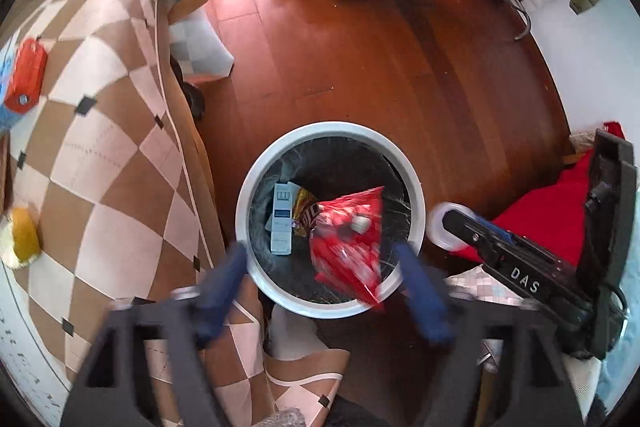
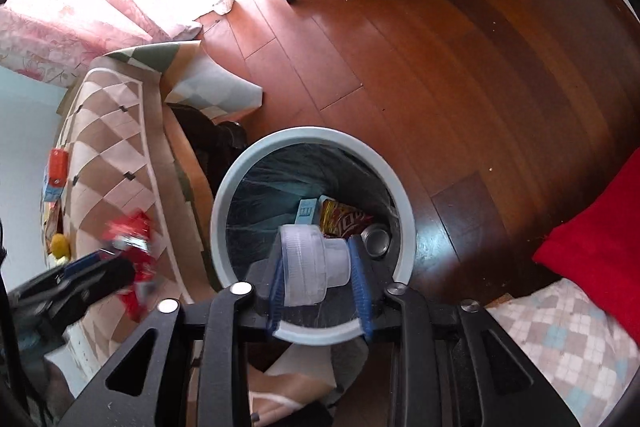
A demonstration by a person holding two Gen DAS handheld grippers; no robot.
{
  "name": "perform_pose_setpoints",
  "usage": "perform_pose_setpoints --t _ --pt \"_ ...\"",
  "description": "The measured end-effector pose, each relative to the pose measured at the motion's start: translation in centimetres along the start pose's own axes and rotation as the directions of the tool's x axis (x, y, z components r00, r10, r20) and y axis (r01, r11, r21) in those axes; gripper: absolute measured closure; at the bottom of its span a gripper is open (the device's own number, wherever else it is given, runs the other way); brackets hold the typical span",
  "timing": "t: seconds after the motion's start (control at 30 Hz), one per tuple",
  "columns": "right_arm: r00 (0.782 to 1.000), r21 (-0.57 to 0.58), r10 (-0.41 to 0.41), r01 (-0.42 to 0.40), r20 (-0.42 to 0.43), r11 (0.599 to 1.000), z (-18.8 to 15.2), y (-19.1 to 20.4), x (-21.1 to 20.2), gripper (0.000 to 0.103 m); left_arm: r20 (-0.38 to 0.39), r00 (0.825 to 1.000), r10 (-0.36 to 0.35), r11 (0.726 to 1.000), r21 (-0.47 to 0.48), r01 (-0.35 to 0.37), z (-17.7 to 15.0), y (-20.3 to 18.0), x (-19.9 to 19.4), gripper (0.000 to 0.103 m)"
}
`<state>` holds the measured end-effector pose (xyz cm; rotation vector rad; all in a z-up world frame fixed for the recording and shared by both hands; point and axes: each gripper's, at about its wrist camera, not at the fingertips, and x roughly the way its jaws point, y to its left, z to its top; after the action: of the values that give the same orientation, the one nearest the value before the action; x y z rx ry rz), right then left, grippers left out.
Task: Collect trash
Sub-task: 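Carry the wrapper and cap over the bin and open both tools, then grasp the yellow cigarette box with the left tool while the right tool grasps the bread bun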
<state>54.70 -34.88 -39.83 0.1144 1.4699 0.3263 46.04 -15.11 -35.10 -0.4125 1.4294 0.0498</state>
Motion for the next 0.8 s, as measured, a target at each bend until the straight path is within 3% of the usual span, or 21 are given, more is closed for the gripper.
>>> perform_pose_setpoints --t 0.13,0.2,0.27,0.5,0.8 --pt "1.0 0.027 -0.025 0.024 0.013 0.999 -0.6 -0.9 -0.1 0.032 0.015 0.998 0.057 0.998 -0.002 -0.057 -0.9 0.6 -0.3 0.011" --pt "0.998 0.024 -0.057 0.057 0.012 0.998 -1.3 -1.1 -0.3 0.01 0.032 0.995 0.09 0.996 0.001 -0.091 -1.5 0.6 -0.7 0.009" --pt "0.994 0.009 -0.104 0.104 0.011 0.995 -2.0 -1.0 -0.8 0.0 0.049 0.991 0.122 0.992 0.005 -0.123 -1.8 0.9 -1.0 0.009" --pt "0.974 -0.08 -0.219 0.223 0.055 0.972 -4.6 1.2 -3.8 0.0 0.106 0.972 0.209 0.976 0.033 -0.214 -3.5 0.5 -2.2 0.003" --pt "0.973 -0.091 -0.218 0.225 0.082 0.97 -6.4 2.4 -7.3 0.0 0.157 0.961 0.226 0.971 0.041 -0.235 -4.9 -0.5 -4.3 0.003"
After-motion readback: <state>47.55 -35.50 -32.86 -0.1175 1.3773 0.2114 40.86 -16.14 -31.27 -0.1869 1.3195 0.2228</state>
